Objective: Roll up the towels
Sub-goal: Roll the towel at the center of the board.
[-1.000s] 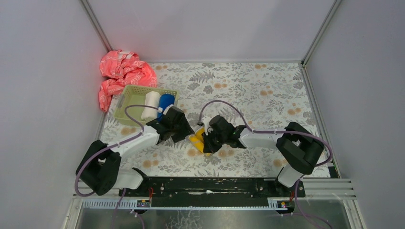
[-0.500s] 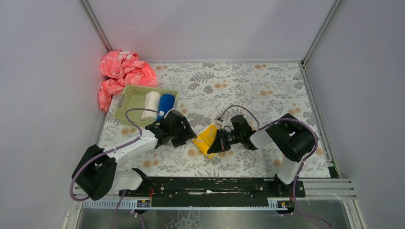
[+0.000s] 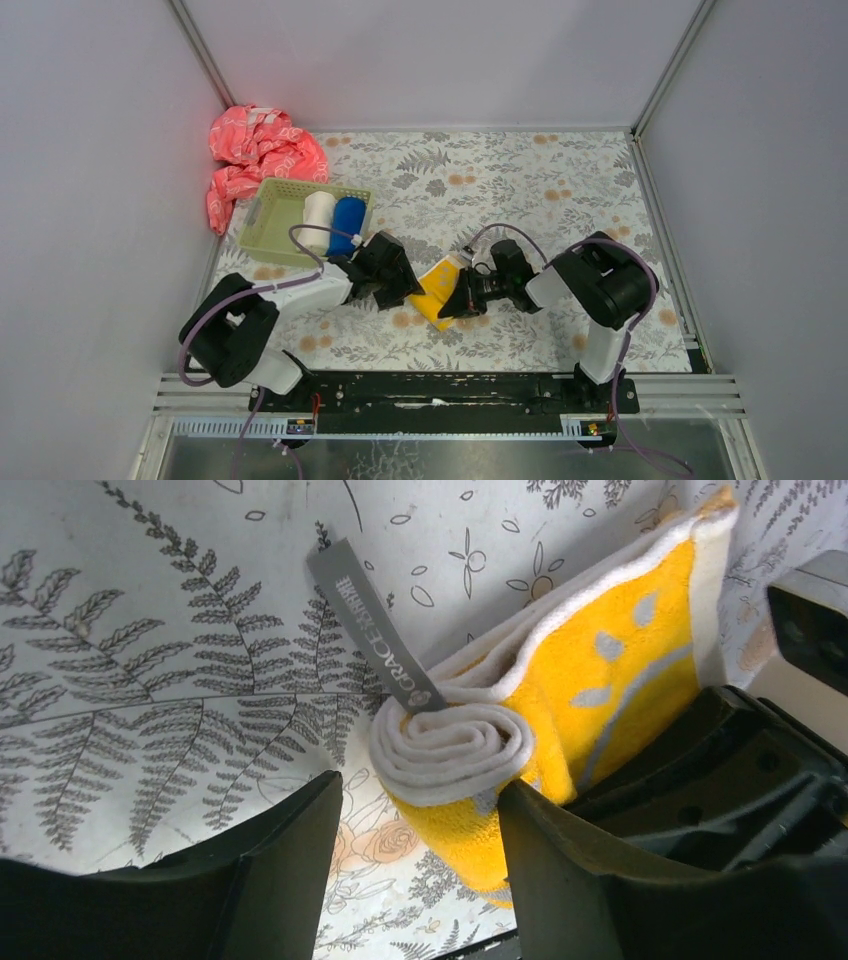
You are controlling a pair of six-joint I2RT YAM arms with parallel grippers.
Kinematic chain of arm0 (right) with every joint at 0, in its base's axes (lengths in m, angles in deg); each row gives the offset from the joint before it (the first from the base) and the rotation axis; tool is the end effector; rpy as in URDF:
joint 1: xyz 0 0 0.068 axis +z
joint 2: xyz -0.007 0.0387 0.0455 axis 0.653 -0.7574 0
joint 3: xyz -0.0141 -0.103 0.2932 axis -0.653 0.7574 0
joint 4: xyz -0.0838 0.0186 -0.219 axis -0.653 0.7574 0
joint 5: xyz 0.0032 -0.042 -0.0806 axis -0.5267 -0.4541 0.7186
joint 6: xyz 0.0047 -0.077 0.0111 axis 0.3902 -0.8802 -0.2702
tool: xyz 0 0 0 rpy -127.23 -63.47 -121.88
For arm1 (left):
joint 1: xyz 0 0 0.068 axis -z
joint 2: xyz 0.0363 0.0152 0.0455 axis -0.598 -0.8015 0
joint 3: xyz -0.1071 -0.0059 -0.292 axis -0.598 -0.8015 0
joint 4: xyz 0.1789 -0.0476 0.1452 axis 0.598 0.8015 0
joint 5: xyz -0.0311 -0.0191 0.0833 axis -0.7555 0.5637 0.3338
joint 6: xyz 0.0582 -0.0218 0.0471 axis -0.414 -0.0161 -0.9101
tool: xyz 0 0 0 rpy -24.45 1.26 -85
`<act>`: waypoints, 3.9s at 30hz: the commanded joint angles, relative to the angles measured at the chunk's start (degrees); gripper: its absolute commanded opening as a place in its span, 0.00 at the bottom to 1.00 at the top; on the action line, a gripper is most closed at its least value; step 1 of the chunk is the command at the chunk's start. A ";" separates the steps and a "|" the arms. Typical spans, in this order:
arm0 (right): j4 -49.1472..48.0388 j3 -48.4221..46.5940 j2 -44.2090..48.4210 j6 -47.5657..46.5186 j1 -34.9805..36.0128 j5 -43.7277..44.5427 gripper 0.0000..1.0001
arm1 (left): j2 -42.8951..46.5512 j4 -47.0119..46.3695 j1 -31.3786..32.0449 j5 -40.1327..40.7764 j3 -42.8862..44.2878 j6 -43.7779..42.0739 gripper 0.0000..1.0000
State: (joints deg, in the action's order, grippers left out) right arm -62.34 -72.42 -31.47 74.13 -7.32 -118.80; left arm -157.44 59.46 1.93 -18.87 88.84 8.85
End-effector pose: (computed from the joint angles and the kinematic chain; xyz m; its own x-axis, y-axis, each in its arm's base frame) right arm 0.2286 0.2136 0.1430 -0.9872 -0.0500 -0.1512 -0.1592 0.3309 0.9301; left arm 0.1982 -0.1641 0.1891 -0.8954 -0.3843 -0.2248 -0.2369 0.8388 -0.4902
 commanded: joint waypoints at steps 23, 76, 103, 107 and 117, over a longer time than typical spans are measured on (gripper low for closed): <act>54.75 -21.70 19.97 -44.09 27.21 57.57 0.59 | -7.51 -3.85 0.37 1.02 0.59 -1.53 0.51; -13.83 4.92 -2.12 6.01 -4.33 -4.10 0.35 | -8.32 -5.30 0.76 -1.16 4.87 -2.44 0.57; 49.40 -14.92 28.80 -46.02 29.11 63.55 0.61 | -10.67 -3.53 0.79 0.78 2.35 -1.45 0.45; 48.83 -16.85 24.60 -48.76 32.90 67.69 0.60 | -10.61 -3.45 0.85 0.79 2.34 -1.45 0.45; 51.77 -18.00 13.55 -50.45 34.54 73.57 0.58 | -9.94 -3.26 0.71 1.00 2.09 -1.52 0.46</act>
State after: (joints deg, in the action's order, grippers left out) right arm -12.33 -89.45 -15.27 24.67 26.85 -49.64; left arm -165.85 52.49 2.52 -20.62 92.82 7.98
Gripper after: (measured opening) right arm 0.588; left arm 0.455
